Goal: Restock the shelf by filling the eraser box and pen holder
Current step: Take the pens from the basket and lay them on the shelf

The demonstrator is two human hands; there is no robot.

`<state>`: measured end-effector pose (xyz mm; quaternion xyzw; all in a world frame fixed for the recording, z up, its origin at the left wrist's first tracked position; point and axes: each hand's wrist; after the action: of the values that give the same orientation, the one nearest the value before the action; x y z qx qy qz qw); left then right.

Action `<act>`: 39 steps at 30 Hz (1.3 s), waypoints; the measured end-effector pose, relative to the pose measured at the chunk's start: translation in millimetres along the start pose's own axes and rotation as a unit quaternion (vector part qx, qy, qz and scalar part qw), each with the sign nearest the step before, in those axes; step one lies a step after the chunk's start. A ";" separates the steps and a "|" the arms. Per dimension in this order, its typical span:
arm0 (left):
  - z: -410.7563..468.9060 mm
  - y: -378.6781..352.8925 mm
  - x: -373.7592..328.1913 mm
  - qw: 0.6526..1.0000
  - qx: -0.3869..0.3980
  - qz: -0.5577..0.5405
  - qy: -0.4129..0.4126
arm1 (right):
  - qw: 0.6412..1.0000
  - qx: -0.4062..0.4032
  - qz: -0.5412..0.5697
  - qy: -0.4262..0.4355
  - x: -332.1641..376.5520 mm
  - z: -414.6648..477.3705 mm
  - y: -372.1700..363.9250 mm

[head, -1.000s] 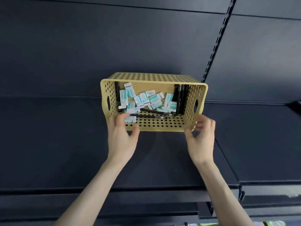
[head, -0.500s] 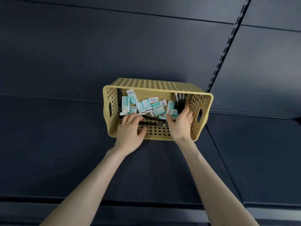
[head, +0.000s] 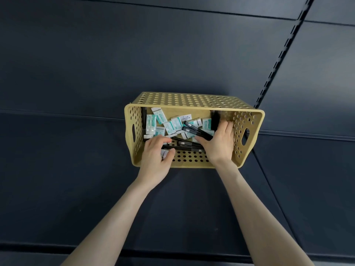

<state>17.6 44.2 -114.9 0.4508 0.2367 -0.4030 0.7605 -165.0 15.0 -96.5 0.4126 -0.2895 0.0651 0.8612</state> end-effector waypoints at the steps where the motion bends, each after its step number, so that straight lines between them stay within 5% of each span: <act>1: 0.1 -0.1 0.2 1.000 -0.001 -0.001 -0.001 | 1.000 -0.012 0.003 0.014 -1.2 -0.6 0.3; 8: 0.5 0.0 0.5 1.000 -0.010 0.003 -0.011 | 0.986 0.048 0.039 0.156 -2.8 -9.5 1.3; 16: -1.3 -2.7 7.6 0.982 -0.003 0.164 -0.096 | 0.981 0.146 0.007 0.129 -12.4 -19.3 13.1; 20: -1.7 -2.5 0.6 0.972 0.006 0.214 -0.096 | 0.974 0.136 0.001 0.181 -11.0 -21.1 14.6; 32: -0.8 1.7 0.8 0.998 -0.014 0.060 -0.032 | 0.926 0.271 -0.149 0.218 14.0 -16.0 13.9; 39: -4.3 6.1 -7.8 0.999 -0.036 0.021 -0.020 | 0.931 0.325 -0.055 0.157 11.5 -9.3 28.9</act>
<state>18.3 52.7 -108.3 0.4200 0.2261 -0.3874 0.7889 -161.5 39.3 -75.3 0.6695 -0.0909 0.1720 0.7169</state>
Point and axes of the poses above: each hand's wrist, its own z-axis towards the middle knuckle, its own y-axis out of the back of the hand, x = y × z, and after that the axes turned 9 degrees about -x, right-handed
